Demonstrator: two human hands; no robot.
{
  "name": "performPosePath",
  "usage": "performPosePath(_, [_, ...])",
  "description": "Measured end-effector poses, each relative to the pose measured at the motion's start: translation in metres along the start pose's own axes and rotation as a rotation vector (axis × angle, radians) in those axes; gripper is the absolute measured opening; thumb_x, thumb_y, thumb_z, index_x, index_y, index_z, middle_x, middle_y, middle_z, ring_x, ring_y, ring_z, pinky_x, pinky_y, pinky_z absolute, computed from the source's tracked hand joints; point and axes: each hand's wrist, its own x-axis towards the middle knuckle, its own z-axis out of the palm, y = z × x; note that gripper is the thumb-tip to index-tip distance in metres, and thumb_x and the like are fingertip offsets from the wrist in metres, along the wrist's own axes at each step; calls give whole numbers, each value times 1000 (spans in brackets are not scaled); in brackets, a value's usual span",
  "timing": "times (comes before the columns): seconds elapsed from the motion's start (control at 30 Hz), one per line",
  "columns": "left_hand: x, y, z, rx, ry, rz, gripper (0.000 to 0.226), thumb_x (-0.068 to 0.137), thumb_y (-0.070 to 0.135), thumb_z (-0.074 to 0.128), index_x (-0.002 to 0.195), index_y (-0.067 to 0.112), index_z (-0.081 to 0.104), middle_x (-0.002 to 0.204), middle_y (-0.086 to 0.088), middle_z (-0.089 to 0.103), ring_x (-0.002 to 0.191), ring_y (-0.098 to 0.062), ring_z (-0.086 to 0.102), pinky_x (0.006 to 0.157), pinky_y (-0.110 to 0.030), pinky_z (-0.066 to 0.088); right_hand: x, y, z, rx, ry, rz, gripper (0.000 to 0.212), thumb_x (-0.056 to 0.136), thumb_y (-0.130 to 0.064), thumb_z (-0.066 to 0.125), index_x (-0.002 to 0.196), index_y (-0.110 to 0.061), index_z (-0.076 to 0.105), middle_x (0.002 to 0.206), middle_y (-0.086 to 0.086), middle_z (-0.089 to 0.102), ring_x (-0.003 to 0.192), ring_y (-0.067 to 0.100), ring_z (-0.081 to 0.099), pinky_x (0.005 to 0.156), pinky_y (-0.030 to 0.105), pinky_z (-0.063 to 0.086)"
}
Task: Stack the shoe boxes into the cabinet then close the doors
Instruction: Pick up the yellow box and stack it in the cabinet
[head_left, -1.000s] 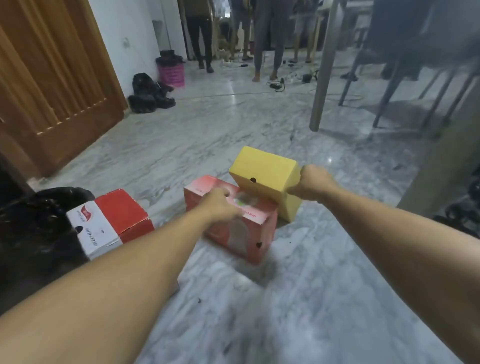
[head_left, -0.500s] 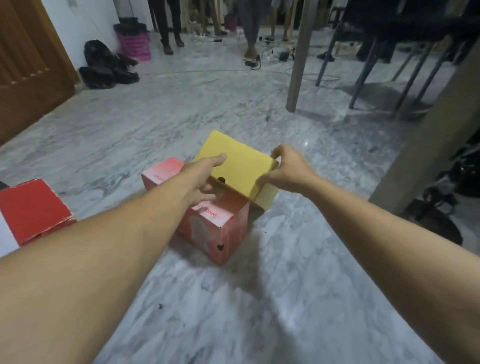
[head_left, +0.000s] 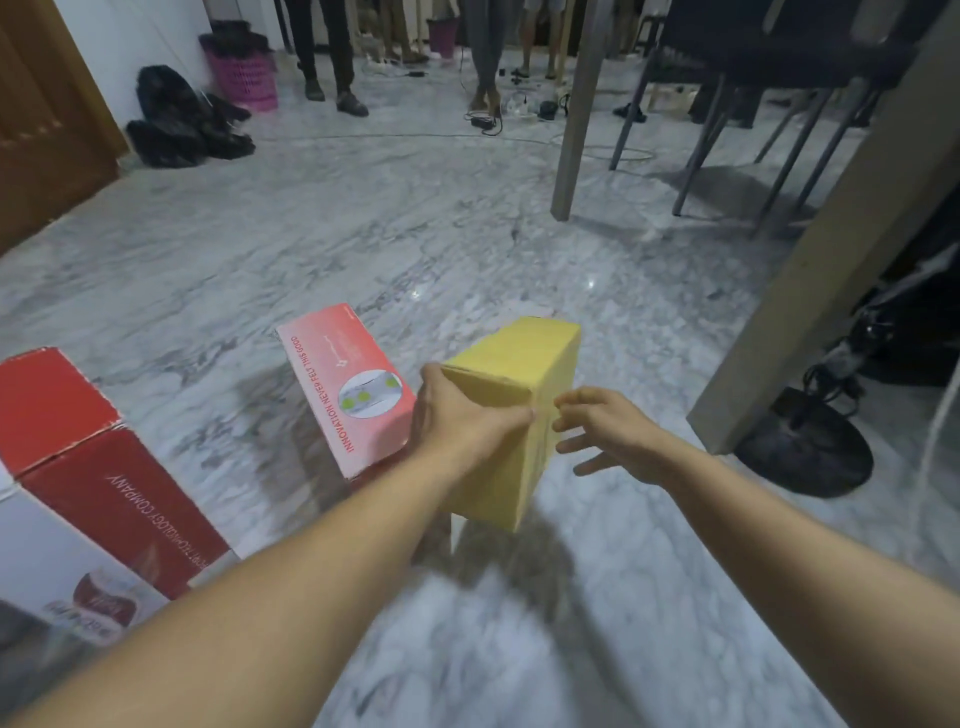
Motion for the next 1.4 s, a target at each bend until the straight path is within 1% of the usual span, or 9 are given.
performPosePath(0.33, [-70, -74, 26, 127, 91, 174, 109, 51, 43, 81, 141, 20, 25, 131, 0, 46, 124, -22, 45, 91, -32, 43, 29, -11, -10, 41, 205, 17, 84, 90, -42, 65, 153, -17, 15, 147, 11, 39, 122, 30, 48, 91, 52, 52])
performPosePath(0.57, [-99, -134, -15, 254, -36, 271, 114, 48, 43, 74, 146, 32, 16, 140, 6, 43, 125, -15, 50, 91, -27, 47, 37, -12, -14, -172, 190, -16, 91, 83, -55, 67, 154, -22, 21, 157, 7, 30, 138, 31, 39, 97, 40, 39])
performPosePath(0.7, [-108, -161, -37, 178, -129, 306, 116, 52, 32, 77, 149, 29, 13, 151, 7, 31, 137, -8, 37, 106, -27, 40, 22, -7, -14, -328, 153, 93, 92, 80, -76, 51, 150, -20, 34, 154, 10, 35, 134, 40, 40, 93, 58, 48])
performPosePath(0.8, [-127, -156, -50, -169, -211, 158, 98, 56, 21, 78, 133, 49, 24, 136, 19, 43, 123, 9, 46, 88, -6, 43, 8, 1, -18, -220, 73, 268, 100, 74, -83, 49, 149, -19, 34, 154, 14, 34, 135, 45, 37, 86, 73, 44])
performPosePath(0.93, [-131, -150, -61, -707, -202, -264, 103, 56, 51, 85, 142, 48, 28, 147, 17, 41, 129, -11, 49, 108, -40, 41, -14, 25, -14, -175, -69, 360, 76, 82, -66, 61, 142, -22, 43, 141, 13, 44, 118, 44, 51, 77, 77, 45])
performPosePath(1.0, [-132, -152, -66, -717, -188, -408, 105, 59, 66, 78, 147, 45, 24, 148, 11, 42, 129, -18, 49, 108, -48, 39, -28, 34, -7, -185, -126, 340, 64, 86, -58, 61, 140, -27, 46, 135, 9, 48, 114, 42, 53, 71, 78, 45])
performPosePath(1.1, [-142, -155, -74, -718, -159, -468, 66, 82, 51, 66, 140, 43, 36, 131, 5, 60, 110, -20, 62, 92, -44, 51, -55, 38, 1, -206, -160, 286, 64, 85, -52, 66, 143, -33, 44, 136, 3, 46, 119, 39, 51, 64, 75, 49])
performPosePath(1.3, [-197, -154, -128, -638, -98, -458, 47, 84, 38, 67, 128, 45, 50, 113, 4, 71, 103, -27, 66, 95, -50, 48, -122, 22, 12, -145, -229, 166, 82, 78, -44, 76, 149, -30, 36, 123, -6, 52, 108, 23, 55, 65, 66, 55])
performPosePath(1.4, [-224, -142, -169, -628, -71, -422, 31, 88, 32, 63, 118, 37, 58, 106, 3, 72, 93, -25, 66, 78, -41, 50, -160, 0, 28, -142, -258, 84, 83, 77, -41, 77, 148, -25, 36, 114, -12, 51, 101, 17, 57, 68, 65, 56])
